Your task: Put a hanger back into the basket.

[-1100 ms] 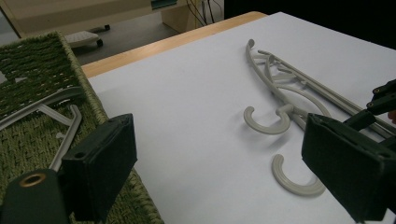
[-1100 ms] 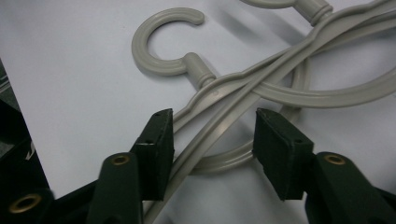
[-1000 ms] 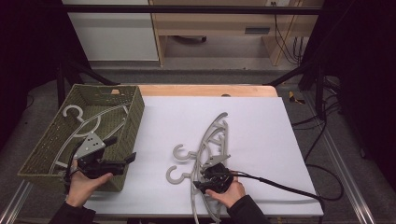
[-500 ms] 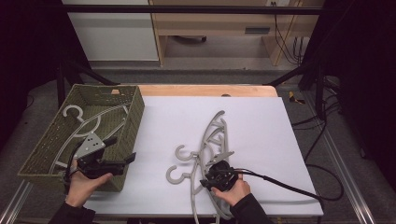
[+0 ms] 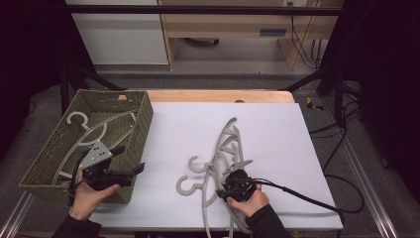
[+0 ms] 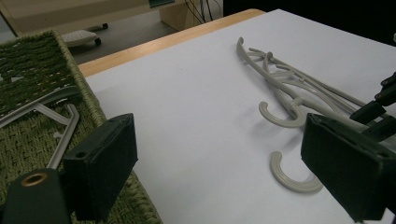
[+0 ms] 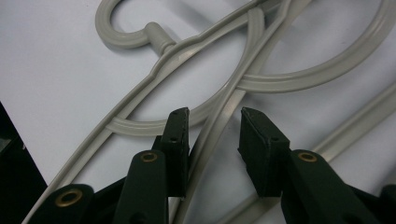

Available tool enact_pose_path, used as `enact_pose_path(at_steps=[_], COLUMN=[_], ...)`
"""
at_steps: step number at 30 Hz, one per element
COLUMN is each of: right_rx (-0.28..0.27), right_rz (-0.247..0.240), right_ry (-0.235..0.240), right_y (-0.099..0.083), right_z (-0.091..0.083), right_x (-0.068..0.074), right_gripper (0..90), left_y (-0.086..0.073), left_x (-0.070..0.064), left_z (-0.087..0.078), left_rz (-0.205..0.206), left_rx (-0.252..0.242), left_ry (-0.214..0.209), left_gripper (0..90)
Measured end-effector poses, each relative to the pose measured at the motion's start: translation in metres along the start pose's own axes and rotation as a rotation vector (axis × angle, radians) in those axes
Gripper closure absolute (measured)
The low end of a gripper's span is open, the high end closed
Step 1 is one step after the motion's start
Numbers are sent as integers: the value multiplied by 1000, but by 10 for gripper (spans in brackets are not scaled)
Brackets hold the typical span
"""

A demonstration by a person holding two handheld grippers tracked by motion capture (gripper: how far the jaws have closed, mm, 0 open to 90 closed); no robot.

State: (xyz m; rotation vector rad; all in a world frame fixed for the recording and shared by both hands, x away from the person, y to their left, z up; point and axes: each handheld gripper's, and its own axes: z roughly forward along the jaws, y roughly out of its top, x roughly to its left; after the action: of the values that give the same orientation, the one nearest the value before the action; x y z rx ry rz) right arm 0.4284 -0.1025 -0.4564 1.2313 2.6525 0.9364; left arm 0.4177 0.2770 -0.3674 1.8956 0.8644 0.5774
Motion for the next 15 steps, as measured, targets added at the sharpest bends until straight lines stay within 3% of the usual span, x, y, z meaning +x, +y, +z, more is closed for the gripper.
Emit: enact_pose_path(at_steps=[5, 15], right_rx=[9, 61], right_rz=[1, 21], right_ry=[34, 40], right_y=[-1, -3], right_z=[4, -7], right_x=[0, -12], right_gripper=[690, 725], left_y=[0, 0], left_x=[-1, -1], left_z=[1, 1], left_rz=[4, 7], left_rx=[4, 4], left_ry=[-2, -2], left_gripper=[102, 102])
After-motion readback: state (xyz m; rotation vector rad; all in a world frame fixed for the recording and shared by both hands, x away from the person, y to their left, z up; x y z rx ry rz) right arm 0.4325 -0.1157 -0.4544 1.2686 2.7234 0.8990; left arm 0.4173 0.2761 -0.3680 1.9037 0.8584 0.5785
